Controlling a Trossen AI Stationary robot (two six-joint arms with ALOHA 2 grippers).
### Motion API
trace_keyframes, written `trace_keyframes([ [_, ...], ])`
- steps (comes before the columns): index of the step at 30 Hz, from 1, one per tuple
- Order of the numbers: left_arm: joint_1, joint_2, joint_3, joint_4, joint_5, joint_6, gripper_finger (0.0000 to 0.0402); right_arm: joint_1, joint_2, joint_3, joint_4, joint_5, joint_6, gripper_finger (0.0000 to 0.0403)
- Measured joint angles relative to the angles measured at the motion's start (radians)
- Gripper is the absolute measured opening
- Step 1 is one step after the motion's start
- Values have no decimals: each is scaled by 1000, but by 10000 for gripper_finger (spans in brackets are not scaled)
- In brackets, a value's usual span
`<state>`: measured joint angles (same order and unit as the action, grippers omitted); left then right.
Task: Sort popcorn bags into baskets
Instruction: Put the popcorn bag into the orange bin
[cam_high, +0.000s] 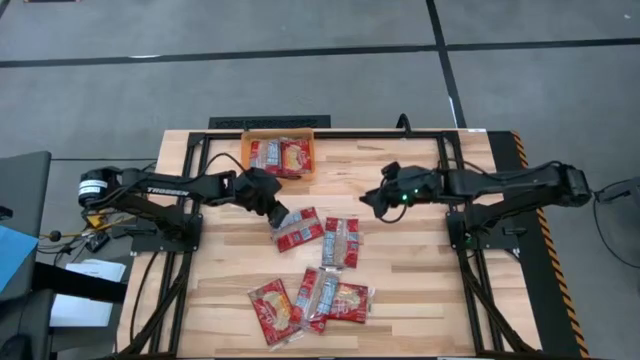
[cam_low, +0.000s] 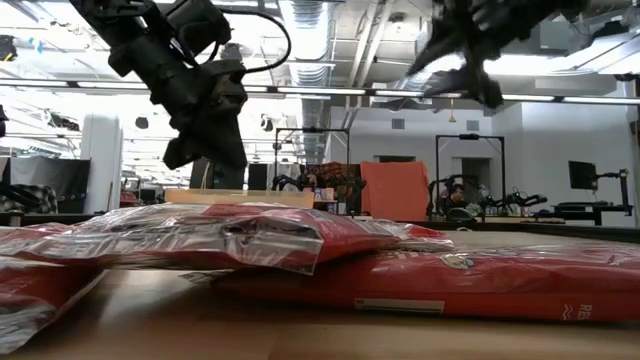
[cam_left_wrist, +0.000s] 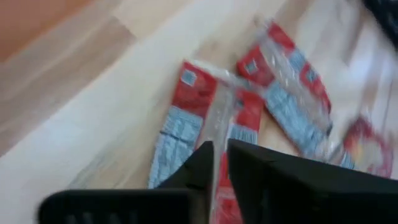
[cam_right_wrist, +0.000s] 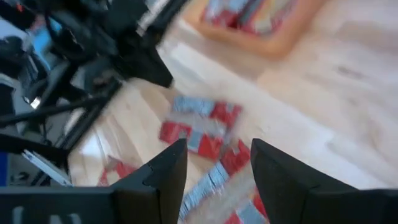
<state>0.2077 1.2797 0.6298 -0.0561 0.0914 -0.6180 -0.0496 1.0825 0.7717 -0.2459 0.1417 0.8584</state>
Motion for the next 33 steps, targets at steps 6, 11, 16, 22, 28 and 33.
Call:
trace_keyframes([
  [6,-2,35,1,37,25,135,185,4,36,-42,15,-13,35,232],
  [11,-2,113,1,33,12,178,317,2,37,-42,18,-12,35,234],
  [16,-16,222,0,36,8,169,380,2,37,-42,15,-12,34,231],
  [22,-56,340,19,59,-24,125,373,2,37,-42,16,-10,33,230],
  [28,-77,426,77,12,-47,91,272,11,37,-42,14,-10,31,230],
  [33,-84,444,83,38,-47,107,131,18,37,-42,-1,-10,31,230],
])
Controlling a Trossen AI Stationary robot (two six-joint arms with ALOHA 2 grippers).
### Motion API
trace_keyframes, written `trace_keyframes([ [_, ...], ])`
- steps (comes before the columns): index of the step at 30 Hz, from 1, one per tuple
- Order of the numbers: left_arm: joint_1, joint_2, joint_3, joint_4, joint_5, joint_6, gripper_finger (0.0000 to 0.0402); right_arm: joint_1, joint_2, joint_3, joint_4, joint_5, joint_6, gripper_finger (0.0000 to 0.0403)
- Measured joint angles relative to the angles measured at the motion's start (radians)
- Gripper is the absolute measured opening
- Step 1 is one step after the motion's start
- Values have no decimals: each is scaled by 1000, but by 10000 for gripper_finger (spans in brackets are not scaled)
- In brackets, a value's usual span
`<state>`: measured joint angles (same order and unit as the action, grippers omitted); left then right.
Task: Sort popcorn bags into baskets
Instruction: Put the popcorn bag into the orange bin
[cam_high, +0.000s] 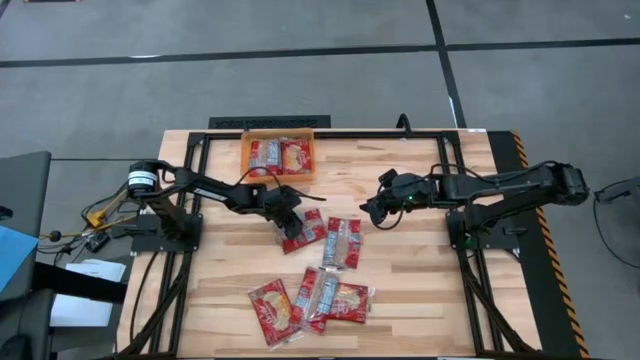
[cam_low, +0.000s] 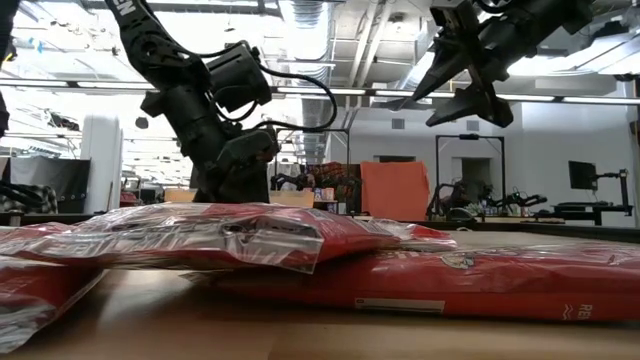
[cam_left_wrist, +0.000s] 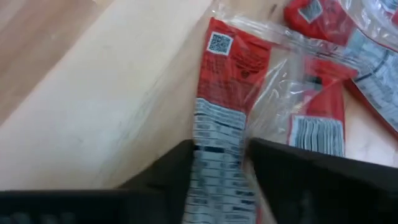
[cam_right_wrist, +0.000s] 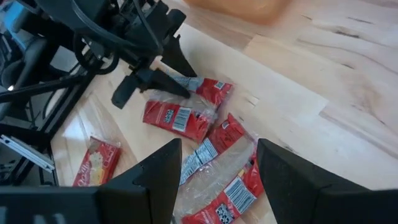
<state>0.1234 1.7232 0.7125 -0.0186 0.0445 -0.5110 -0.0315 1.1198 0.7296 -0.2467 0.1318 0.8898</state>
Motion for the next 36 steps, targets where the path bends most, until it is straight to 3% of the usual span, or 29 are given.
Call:
trace_keyframes([
  [3,3,5,-4,27,46,-10,48,-1,0,0,-20,0,0,230],
  [5,1,7,-5,36,57,-61,16,-1,0,0,-29,0,0,230],
  [11,3,-47,-16,104,56,-213,2,-4,0,0,-14,0,20,230],
  [21,40,-234,-13,133,-47,-308,0,-22,4,0,26,15,26,230],
  [29,44,-384,-11,153,-178,-389,0,-57,91,0,233,-4,27,230],
  [36,58,-501,-10,149,-367,-422,0,-63,175,0,479,-4,27,230],
])
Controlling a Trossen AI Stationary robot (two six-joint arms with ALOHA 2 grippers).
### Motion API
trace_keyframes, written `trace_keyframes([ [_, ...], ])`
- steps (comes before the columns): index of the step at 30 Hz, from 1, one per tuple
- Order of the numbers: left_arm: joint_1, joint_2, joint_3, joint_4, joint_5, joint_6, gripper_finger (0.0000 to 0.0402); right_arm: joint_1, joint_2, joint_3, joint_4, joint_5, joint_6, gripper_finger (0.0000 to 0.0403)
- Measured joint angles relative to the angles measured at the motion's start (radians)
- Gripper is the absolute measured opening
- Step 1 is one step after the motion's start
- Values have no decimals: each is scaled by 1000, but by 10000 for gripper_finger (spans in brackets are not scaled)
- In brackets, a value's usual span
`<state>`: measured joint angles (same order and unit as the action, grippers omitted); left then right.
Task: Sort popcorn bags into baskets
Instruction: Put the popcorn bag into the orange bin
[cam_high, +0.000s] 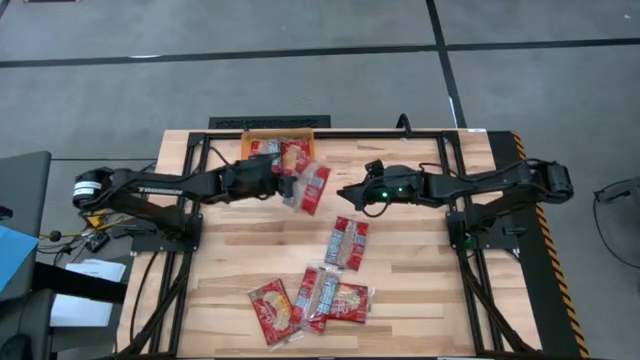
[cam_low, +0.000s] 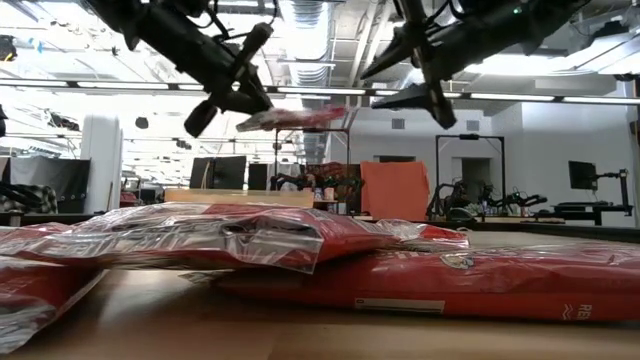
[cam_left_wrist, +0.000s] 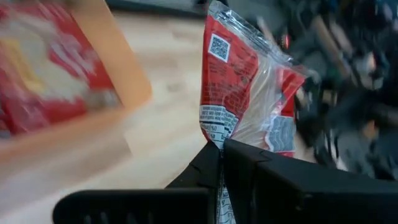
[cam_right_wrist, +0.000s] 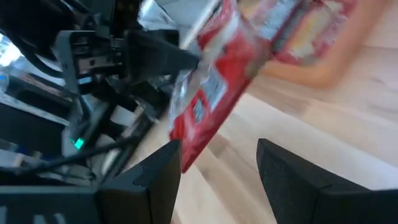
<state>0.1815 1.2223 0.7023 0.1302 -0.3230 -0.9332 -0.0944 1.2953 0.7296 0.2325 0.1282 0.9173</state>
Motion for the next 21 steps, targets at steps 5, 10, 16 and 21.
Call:
trace_keyframes([
  [5,63,-17,1,-32,-127,-15,0,0,32,0,53,0,7,230],
  [10,184,19,1,-69,-122,4,0,3,34,0,55,-7,18,230],
  [16,276,58,1,-52,-24,18,0,0,34,0,56,-7,17,230],
  [21,243,21,1,-22,1,2,0,-45,34,0,146,-28,-28,231],
])
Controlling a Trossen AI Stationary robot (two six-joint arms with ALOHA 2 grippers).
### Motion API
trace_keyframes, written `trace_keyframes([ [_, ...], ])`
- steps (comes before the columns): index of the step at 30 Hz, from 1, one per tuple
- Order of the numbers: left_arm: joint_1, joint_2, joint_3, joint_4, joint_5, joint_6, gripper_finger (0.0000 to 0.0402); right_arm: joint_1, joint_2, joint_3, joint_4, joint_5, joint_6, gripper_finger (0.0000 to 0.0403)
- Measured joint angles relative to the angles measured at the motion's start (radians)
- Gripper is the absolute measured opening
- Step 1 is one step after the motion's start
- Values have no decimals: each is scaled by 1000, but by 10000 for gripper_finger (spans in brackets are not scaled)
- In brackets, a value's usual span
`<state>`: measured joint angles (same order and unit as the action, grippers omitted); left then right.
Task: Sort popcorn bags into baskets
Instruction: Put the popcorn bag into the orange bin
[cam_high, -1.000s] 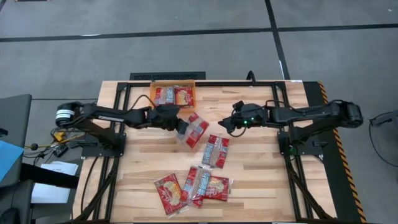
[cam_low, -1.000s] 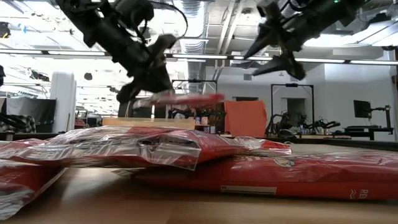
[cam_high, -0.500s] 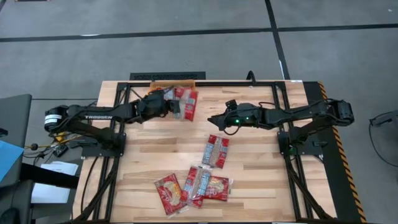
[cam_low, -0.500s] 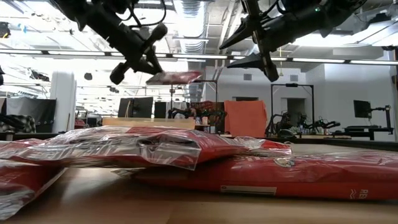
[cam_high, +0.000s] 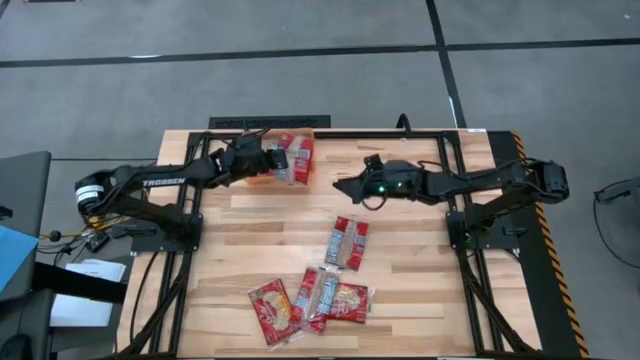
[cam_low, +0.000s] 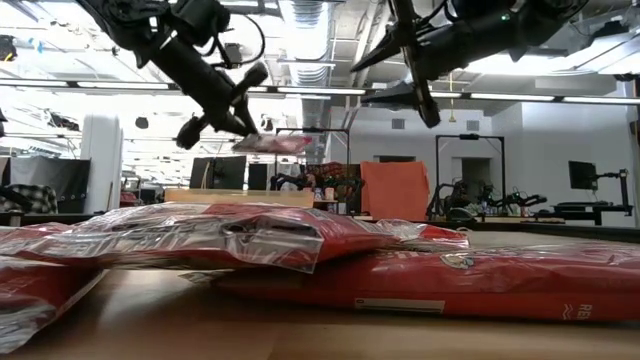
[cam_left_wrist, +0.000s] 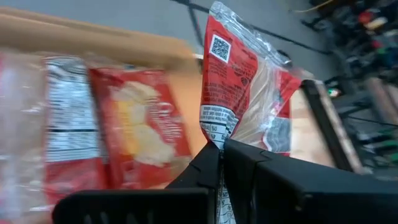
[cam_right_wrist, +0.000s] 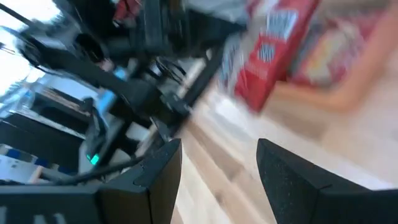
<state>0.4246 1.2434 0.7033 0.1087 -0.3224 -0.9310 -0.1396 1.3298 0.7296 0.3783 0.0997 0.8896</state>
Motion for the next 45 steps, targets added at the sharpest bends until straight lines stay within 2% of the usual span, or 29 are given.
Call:
trace_keyframes([
  [7,-42,-8,0,79,-6,-42,0,-109,2,0,76,-34,-43,231],
  [12,-52,-9,0,152,-24,-51,0,-152,74,6,151,-87,-27,231],
  [23,-52,-10,2,155,-25,-53,0,-200,292,211,151,-212,-75,231],
  [29,-50,-10,2,156,-51,-52,0,-237,359,267,150,-284,-75,230],
  [34,-51,-10,2,169,-45,-52,0,-257,360,268,133,-306,-76,230],
  [39,-52,-10,2,186,-32,-54,0,-288,305,269,54,-406,-104,230],
  [43,-52,-10,2,196,-34,-54,0,-310,263,269,-69,-381,-159,230],
  [45,-52,-10,2,204,-36,-56,0,-321,254,268,-77,-367,-166,230],
])
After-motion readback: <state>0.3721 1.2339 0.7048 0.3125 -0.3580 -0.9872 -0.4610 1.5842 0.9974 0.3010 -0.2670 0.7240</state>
